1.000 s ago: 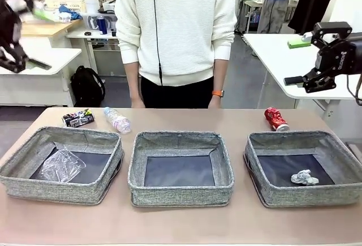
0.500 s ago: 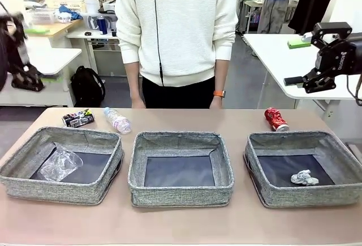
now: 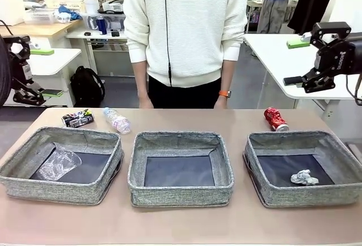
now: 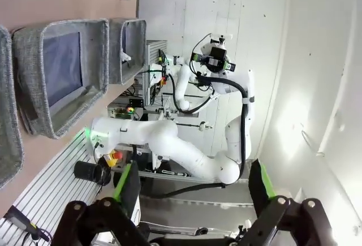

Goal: Sort the waste into the appropriate baskets.
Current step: Place the picked waste into the Fabric basket indicated by the person, then pick up the waste item pointed out by the person.

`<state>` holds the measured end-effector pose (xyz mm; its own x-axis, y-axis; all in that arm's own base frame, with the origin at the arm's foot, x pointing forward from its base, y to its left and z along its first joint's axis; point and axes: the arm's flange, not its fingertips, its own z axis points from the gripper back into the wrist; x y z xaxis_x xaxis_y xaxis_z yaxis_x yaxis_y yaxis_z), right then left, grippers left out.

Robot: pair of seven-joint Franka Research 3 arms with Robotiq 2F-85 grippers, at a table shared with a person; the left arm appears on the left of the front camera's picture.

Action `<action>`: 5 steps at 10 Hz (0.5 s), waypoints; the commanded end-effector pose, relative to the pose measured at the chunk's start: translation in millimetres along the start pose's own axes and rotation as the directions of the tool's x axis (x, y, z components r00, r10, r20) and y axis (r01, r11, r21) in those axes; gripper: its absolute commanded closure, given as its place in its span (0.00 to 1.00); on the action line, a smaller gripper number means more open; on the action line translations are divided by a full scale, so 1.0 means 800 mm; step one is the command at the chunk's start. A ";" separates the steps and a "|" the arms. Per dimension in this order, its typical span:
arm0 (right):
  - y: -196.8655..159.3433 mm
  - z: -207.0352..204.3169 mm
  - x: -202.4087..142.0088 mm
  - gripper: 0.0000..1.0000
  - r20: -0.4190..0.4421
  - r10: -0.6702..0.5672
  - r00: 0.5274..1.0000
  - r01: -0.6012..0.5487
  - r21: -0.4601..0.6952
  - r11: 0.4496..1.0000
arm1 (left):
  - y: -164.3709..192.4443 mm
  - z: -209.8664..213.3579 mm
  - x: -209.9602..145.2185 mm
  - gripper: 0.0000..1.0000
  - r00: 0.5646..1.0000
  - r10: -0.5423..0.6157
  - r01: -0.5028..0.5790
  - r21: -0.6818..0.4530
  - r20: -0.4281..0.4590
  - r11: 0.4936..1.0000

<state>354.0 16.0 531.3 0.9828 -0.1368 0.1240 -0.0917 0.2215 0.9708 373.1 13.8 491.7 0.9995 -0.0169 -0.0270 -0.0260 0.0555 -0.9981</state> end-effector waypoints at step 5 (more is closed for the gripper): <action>0.004 0.000 0.000 0.00 -0.005 -0.017 1.000 0.017 -0.008 1.000 | -0.008 -0.004 -0.005 0.00 1.000 -0.026 0.026 -0.010 -0.014 1.000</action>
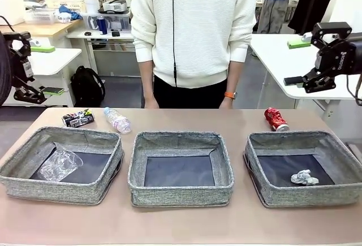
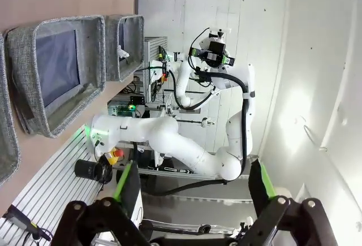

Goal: Sort the waste into the appropriate baskets.
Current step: Pick up the waste item pointed out by the person.

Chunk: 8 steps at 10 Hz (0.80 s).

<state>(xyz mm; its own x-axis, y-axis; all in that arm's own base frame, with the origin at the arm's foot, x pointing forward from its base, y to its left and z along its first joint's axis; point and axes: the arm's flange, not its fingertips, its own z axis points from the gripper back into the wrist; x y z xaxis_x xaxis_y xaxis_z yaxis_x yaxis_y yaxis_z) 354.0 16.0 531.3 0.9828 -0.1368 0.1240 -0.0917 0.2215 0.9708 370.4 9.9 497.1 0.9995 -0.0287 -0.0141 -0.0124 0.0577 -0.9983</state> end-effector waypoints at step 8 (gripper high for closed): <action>0.004 0.001 0.000 0.00 -0.005 -0.017 1.000 0.017 -0.008 1.000 | -0.002 0.000 -0.002 0.00 1.000 -0.013 0.012 -0.012 -0.003 1.000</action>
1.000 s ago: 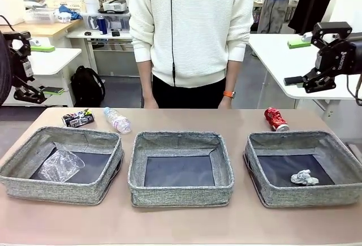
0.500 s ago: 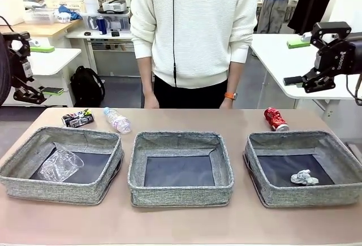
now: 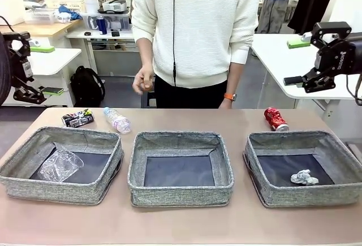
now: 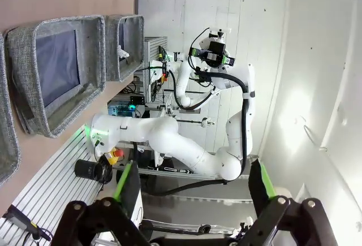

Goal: Sort the waste into the appropriate baskets.
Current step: Pick up the waste item pointed out by the person.

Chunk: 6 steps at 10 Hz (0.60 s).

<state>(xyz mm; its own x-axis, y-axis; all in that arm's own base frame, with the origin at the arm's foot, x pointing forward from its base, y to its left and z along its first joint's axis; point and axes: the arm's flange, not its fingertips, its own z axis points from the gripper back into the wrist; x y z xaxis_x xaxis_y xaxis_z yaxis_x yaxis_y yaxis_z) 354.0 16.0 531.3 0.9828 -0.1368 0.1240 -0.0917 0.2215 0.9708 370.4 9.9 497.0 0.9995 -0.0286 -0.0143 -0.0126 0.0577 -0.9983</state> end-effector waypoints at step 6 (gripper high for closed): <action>0.004 0.001 0.000 0.00 -0.005 -0.017 1.000 0.017 -0.008 1.000 | -0.002 0.000 -0.002 0.00 1.000 -0.013 0.013 -0.012 -0.003 1.000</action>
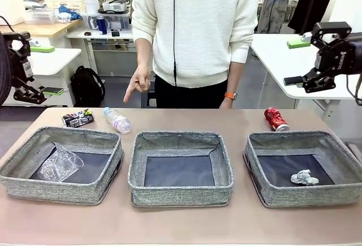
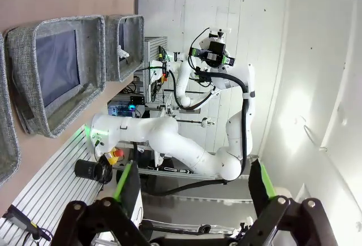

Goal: Sort the waste into the appropriate baskets.
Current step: Pick up the waste item pointed out by the person.

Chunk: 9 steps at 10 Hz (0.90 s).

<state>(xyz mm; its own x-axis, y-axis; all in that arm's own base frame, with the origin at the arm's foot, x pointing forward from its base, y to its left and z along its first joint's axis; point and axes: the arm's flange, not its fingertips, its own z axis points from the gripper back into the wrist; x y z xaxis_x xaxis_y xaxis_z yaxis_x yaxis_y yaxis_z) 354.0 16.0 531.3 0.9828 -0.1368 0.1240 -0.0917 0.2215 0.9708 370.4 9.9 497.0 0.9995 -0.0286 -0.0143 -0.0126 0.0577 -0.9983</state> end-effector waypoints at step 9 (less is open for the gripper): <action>0.004 0.001 0.000 0.00 -0.005 -0.017 1.000 0.017 -0.008 1.000 | -0.016 -0.120 0.057 0.00 0.957 -0.196 -0.009 0.698 0.213 0.716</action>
<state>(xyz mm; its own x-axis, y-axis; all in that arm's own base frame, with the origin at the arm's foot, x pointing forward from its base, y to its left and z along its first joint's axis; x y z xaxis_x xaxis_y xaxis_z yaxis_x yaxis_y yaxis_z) 353.9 16.1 531.5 0.9828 -0.1367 0.1244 -0.0920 0.2218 0.9707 418.1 -107.1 508.8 0.9494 0.1823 0.2557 -0.0124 0.8353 -0.5496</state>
